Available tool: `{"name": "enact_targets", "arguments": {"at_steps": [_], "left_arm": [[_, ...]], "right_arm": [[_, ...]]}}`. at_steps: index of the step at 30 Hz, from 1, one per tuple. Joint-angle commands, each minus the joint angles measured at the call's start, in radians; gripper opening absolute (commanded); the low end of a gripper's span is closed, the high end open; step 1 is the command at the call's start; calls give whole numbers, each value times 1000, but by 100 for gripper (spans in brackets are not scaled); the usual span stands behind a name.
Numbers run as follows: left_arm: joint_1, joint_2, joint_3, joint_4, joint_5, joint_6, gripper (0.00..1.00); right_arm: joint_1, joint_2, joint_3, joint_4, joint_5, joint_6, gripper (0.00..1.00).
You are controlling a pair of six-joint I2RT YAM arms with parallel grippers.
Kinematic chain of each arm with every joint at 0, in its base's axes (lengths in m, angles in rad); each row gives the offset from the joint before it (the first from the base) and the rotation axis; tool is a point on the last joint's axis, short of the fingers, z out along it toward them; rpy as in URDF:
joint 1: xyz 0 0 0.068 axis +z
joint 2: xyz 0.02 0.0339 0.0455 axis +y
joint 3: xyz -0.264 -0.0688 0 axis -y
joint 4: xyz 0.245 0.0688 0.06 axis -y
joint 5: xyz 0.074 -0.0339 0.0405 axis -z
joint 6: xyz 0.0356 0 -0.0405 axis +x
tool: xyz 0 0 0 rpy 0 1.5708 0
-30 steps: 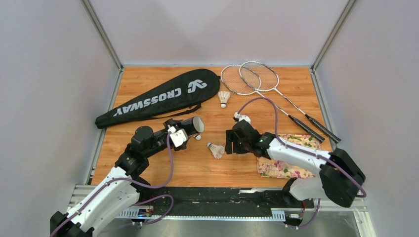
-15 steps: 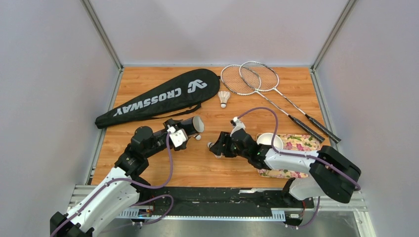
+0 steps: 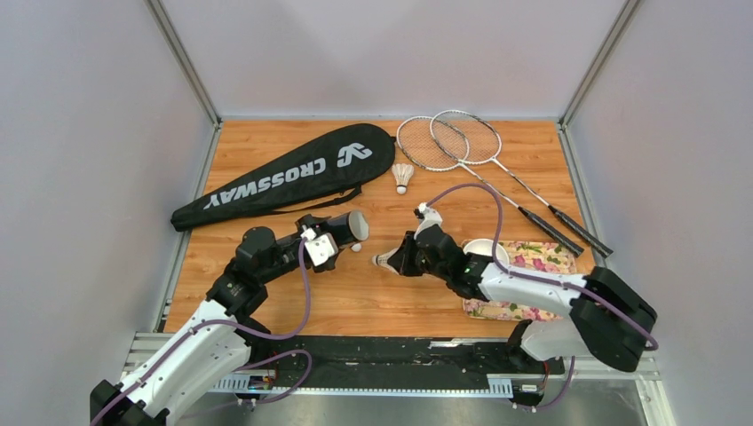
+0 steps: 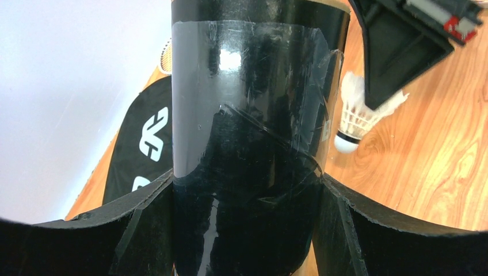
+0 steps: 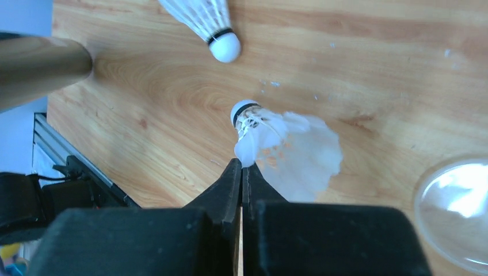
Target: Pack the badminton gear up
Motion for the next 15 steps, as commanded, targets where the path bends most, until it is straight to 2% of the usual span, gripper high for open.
{"name": "enact_targets", "arguments": {"at_steps": [1, 2, 3, 6, 9, 15], "left_arm": [[2, 2, 6, 46, 73, -11, 17], [2, 5, 4, 45, 99, -10, 17], [2, 5, 4, 42, 110, -10, 17], [2, 6, 7, 29, 169, -3, 16], [1, 9, 13, 14, 222, 3, 16], [2, 32, 22, -14, 249, 4, 16]], "right_arm": [[-46, -179, 129, -222, -77, -278, 0], [-58, -207, 192, -284, -86, -325, 0], [-92, -233, 221, -401, -182, -360, 0], [-156, -317, 343, -572, -369, -492, 0], [-159, -345, 486, -732, -391, -589, 0], [-153, -319, 617, -792, -497, -603, 0]]}}
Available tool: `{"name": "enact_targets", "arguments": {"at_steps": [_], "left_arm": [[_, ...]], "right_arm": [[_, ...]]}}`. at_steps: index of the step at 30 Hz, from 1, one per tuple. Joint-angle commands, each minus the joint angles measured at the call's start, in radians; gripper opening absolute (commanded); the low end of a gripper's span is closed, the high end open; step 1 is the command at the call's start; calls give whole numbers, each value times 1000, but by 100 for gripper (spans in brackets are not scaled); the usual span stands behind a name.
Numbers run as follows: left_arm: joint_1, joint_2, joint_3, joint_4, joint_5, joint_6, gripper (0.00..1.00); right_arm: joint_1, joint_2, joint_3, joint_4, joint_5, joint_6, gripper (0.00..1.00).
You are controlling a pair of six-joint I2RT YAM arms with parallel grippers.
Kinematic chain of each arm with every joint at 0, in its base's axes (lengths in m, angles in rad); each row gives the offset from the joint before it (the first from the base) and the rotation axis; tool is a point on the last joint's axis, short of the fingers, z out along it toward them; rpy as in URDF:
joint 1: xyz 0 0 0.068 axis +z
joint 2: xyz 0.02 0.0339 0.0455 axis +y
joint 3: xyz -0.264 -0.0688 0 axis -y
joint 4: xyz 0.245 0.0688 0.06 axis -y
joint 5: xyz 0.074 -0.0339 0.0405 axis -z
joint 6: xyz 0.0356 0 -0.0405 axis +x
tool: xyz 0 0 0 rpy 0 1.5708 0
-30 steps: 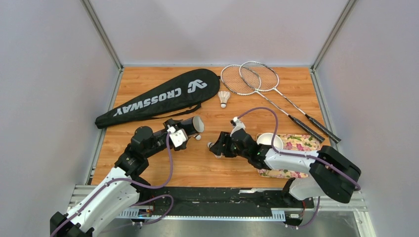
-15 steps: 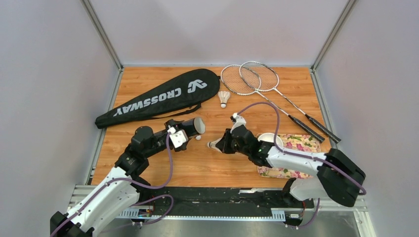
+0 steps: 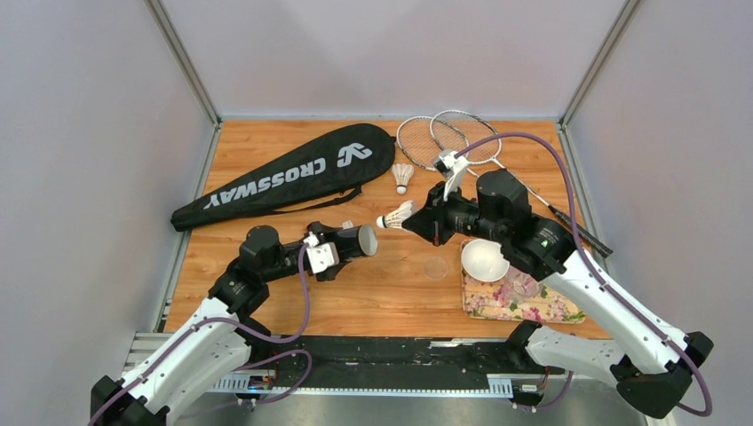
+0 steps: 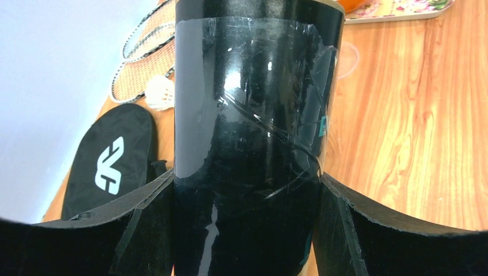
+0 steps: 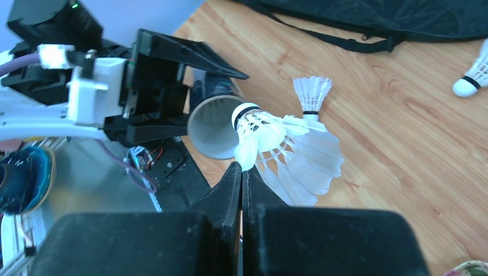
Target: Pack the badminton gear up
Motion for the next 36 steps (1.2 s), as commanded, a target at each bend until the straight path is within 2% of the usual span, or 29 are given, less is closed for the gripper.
{"name": "enact_targets", "arguments": {"at_steps": [1, 9, 16, 23, 27, 32, 35, 36], "left_arm": [[2, 14, 22, 6, 69, 1, 16], [2, 14, 24, 7, 72, 0, 16], [2, 15, 26, 1, 83, 0, 16], [2, 0, 21, 23, 78, -14, 15], [2, -14, 12, 59, 70, -31, 14], [2, -24, 7, 73, 66, -39, 13], [2, -31, 6, 79, 63, -42, 13], [2, -34, 4, 85, 61, -45, 13]], "right_arm": [[9, 31, 69, -129, -126, -65, 0], [60, 51, 89, -128, -145, -42, 0], [115, 87, 54, 35, -113, 56, 0], [158, 189, 79, 115, -88, 120, 0], [158, 198, 34, 247, -134, 200, 0], [157, 216, 10, 326, -145, 255, 0], [155, 229, 4, 330, -157, 272, 9], [143, 226, -4, 340, -171, 284, 19]]}}
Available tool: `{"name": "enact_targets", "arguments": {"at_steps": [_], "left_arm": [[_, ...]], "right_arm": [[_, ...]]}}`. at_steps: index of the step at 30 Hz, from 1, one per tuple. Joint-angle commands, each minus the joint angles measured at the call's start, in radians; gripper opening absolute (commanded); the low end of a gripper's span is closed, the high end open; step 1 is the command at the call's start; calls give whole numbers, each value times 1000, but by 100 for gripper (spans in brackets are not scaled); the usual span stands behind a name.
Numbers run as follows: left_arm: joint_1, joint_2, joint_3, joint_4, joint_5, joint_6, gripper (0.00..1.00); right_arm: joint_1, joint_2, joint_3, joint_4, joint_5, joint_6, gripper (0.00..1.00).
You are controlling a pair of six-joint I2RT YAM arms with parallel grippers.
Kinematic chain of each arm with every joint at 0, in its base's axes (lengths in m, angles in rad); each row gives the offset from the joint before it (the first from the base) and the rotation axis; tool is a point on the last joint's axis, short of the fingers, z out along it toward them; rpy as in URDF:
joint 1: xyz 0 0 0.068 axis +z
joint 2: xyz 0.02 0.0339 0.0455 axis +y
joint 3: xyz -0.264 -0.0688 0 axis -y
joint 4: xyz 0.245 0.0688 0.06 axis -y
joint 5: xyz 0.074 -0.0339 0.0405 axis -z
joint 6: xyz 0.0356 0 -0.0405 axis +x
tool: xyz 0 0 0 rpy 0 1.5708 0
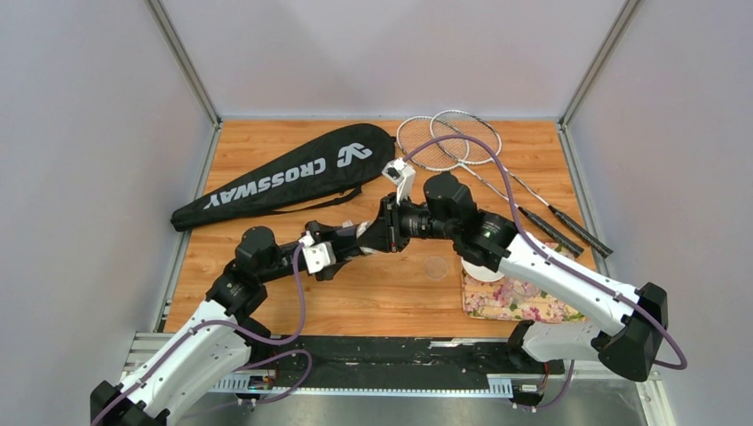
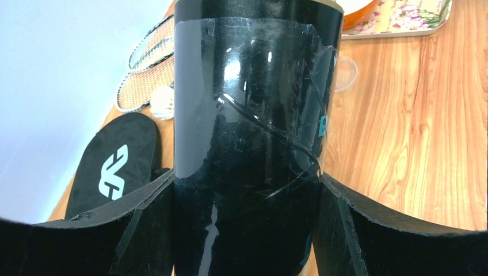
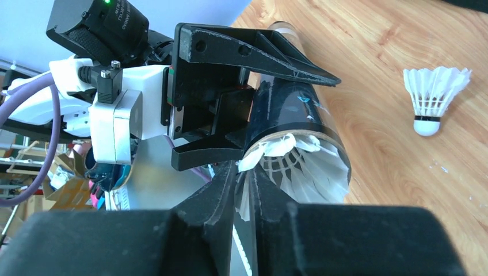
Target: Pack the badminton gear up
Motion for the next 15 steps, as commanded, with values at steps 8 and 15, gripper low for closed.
{"name": "enact_targets", "arguments": {"at_steps": [8, 15], "left_arm": [[-2, -49, -13, 142, -5, -78, 12], [-2, -58, -22, 244, -60, -171, 12]], "right_arm": [[-72, -63, -107, 316, -153, 191, 52], [-73, -101, 23, 105, -51, 88, 52]]}}
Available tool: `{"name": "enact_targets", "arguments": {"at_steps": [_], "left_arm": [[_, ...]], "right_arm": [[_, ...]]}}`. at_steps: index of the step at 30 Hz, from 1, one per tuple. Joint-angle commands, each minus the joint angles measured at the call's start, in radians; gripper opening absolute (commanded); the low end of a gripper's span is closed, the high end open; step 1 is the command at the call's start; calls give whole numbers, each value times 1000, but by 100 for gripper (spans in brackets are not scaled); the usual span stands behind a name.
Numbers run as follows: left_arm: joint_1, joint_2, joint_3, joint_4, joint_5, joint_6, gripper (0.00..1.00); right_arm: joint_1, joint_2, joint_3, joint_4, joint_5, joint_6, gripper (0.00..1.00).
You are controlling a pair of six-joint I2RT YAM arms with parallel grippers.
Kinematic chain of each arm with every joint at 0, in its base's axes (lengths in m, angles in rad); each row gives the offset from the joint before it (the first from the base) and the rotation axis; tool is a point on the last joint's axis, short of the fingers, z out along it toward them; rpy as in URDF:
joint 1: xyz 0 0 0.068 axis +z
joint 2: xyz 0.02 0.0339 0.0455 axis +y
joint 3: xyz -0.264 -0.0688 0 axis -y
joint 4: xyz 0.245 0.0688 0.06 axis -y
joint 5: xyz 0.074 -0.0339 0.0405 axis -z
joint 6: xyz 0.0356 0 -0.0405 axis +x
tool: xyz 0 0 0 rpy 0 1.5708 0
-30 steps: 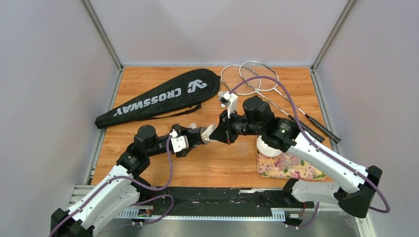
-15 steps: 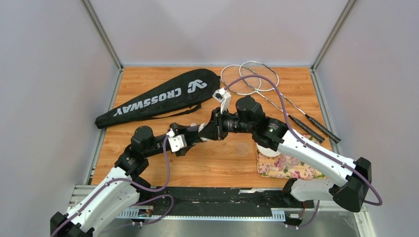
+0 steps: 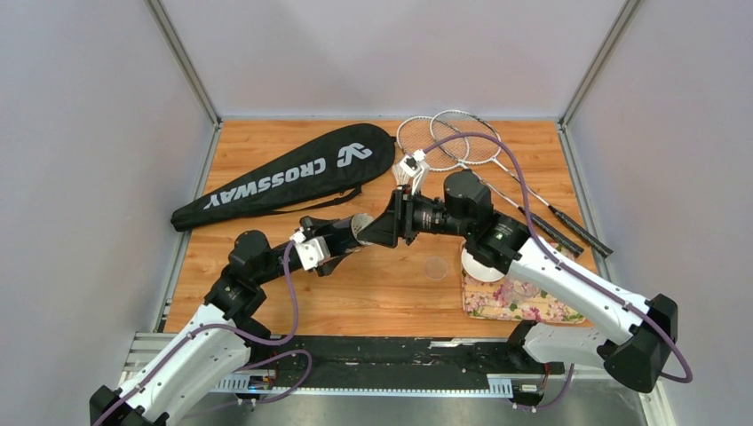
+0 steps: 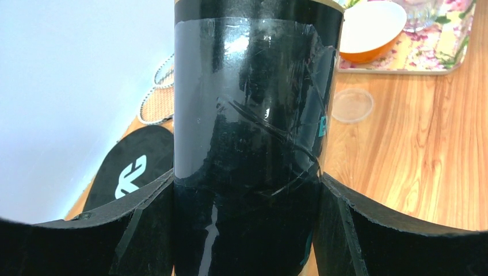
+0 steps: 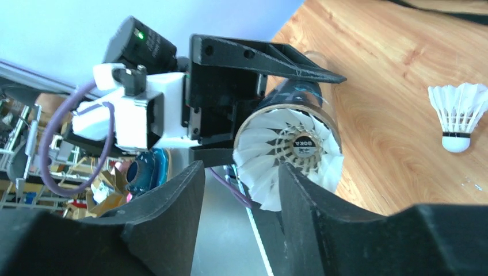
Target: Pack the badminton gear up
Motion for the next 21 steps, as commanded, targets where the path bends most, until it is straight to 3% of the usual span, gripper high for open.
{"name": "enact_targets", "arguments": {"at_steps": [1, 2, 3, 4, 8, 15, 21], "left_arm": [[-2, -27, -11, 162, -32, -99, 12], [-2, -29, -19, 178, -33, -120, 12], [-2, -33, -23, 202, -30, -128, 12], [-2, -41, -26, 214, -29, -135, 12], [-3, -60, -45, 256, -58, -174, 11], [-2, -106, -80, 349, -148, -229, 11], [-3, -115, -86, 359, -141, -238, 10]], "right_arm": [[0, -32, 157, -102, 64, -72, 44], [0, -26, 177, -154, 95, -86, 33], [0, -17, 202, -183, 118, -117, 6], [0, -9, 223, -214, 139, -129, 0], [2, 47, 299, -305, 178, -166, 0], [63, 142, 325, -228, 214, -162, 0], [110, 236, 394, -225, 219, -174, 0]]}}
